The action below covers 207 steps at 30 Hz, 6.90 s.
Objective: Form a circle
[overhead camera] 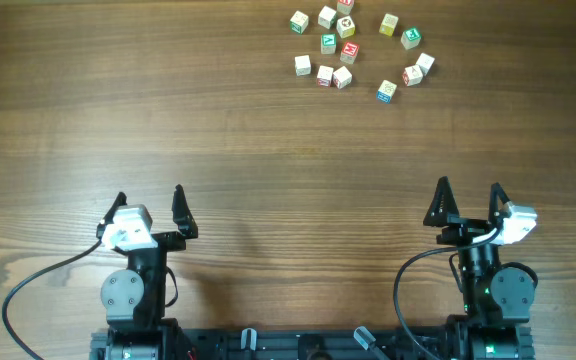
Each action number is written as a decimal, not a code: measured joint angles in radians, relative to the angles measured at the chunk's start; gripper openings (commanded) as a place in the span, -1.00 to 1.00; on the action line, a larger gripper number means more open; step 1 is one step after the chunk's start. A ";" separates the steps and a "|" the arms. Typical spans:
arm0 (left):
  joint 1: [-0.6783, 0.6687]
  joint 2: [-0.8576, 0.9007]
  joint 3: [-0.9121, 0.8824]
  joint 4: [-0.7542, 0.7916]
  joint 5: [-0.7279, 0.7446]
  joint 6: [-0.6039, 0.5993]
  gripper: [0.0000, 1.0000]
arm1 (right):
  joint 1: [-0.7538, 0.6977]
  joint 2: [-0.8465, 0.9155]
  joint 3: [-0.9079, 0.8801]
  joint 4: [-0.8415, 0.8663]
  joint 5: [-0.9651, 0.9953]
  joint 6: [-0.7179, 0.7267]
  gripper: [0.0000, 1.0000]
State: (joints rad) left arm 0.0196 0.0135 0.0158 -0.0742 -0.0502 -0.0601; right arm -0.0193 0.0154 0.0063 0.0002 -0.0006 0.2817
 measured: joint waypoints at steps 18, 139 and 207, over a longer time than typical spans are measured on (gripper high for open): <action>-0.013 0.000 0.000 0.000 0.000 0.000 1.00 | 0.000 0.000 0.000 0.000 0.000 0.000 0.99; -0.074 1.279 1.431 -0.575 0.561 -0.161 0.94 | 0.000 0.000 0.000 0.000 0.000 0.000 0.99; -0.450 2.457 1.927 -0.232 0.060 -0.393 0.61 | 0.000 0.000 0.000 0.000 0.000 0.000 0.99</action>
State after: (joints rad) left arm -0.4301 2.4710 1.9427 -0.3058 0.0093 -0.4530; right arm -0.0189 0.0154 0.0063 0.0002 -0.0002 0.2817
